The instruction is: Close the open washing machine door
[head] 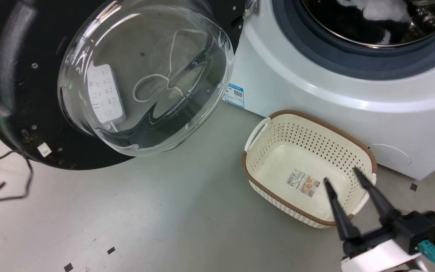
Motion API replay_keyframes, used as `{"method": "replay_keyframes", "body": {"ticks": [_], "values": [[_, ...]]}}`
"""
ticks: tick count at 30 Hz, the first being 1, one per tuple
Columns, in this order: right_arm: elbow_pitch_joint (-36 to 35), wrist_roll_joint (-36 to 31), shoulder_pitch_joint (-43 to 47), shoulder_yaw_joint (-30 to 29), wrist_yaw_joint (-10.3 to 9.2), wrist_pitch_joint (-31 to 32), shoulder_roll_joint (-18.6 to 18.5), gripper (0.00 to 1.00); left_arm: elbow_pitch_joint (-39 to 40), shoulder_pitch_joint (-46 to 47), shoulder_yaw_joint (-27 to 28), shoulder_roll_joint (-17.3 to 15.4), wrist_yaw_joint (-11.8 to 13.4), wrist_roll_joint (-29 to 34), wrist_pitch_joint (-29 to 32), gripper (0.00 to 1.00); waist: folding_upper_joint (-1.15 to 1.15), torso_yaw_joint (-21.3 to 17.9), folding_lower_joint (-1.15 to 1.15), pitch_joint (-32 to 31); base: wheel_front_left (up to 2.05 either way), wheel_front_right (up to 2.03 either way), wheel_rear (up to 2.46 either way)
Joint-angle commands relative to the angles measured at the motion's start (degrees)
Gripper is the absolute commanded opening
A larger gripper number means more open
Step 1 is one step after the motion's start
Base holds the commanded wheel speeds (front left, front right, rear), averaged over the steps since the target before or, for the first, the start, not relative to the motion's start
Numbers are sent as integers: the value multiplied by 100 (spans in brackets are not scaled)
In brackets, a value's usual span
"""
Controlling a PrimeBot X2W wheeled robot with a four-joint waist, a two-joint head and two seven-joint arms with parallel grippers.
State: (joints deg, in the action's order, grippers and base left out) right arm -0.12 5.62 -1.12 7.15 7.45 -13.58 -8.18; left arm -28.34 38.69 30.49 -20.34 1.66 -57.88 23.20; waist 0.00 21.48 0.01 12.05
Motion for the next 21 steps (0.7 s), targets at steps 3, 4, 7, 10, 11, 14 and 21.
{"method": "replay_keyframes", "body": {"ticks": [3,4,7,10,11,14,21], "values": [[-3,34,-133,-68,3,-99,42,100,-388,279,67,-145,18,-483,692,0,0,-39,-1,87,0,0,0],[-1,38,-139,-58,3,-111,39,100,-448,300,32,-151,-15,-586,907,0,0,-41,-1,94,0,0,0],[8,51,-128,-57,3,-141,35,100,-512,277,-33,-143,-121,-863,1456,0,0,-51,-1,83,0,0,0],[34,63,-103,-115,3,-141,71,100,-395,38,-141,-97,-252,-972,1878,0,0,-103,-1,-3,0,0,0],[42,68,-91,-140,3,-141,89,100,-325,-73,-181,-78,-298,-1004,2024,0,0,-117,-1,-47,0,0,0],[61,69,-49,-210,3,-141,148,100,-30,-424,-250,59,-421,-1214,2500,0,0,-149,-1,-175,0,0,0],[136,21,51,-441,3,-141,311,100,1099,-1557,-483,697,-492,-1650,3408,0,0,-241,-1,-569,0,0,0]]}}
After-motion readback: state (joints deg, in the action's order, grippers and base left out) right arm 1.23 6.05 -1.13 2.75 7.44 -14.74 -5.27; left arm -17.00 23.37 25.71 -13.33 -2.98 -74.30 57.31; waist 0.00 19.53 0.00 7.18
